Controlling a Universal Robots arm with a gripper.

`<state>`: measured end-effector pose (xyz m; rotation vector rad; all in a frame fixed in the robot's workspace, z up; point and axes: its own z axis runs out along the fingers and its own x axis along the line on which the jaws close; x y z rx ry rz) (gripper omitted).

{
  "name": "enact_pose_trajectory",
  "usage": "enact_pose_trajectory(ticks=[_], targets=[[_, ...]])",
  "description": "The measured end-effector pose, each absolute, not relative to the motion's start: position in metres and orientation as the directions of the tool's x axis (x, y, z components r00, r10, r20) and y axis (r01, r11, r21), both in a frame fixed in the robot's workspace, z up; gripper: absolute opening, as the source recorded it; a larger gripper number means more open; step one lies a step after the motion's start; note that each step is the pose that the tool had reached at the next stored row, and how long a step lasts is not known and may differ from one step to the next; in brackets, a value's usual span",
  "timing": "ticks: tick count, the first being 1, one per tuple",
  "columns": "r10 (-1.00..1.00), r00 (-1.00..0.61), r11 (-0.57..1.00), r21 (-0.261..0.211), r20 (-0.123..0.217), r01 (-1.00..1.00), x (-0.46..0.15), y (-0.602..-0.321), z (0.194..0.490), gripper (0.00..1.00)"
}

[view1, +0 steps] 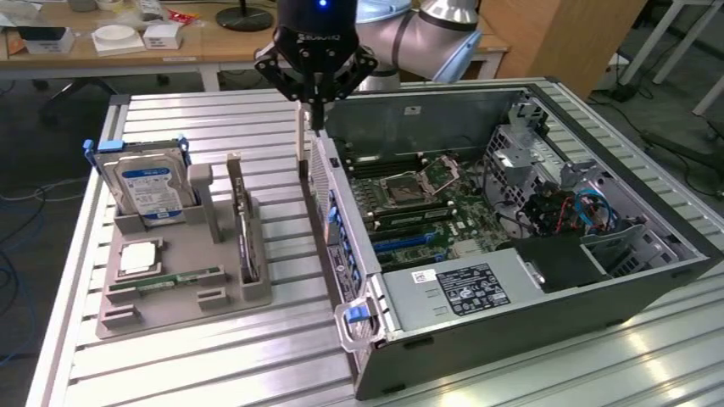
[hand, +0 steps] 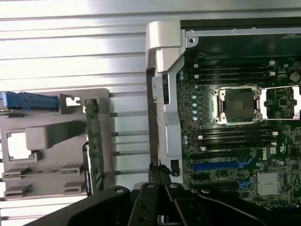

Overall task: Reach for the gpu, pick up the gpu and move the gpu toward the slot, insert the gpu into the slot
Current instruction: 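Reach for the gpu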

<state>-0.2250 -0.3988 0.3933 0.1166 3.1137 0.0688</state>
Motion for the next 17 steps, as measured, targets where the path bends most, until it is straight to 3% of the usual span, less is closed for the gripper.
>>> enact_pose_trajectory(ticks=[17], targets=[[0.075,-0.997,0.996,0.045,-0.023,0.074,-0.282,-0.399,0.393,0.1]])
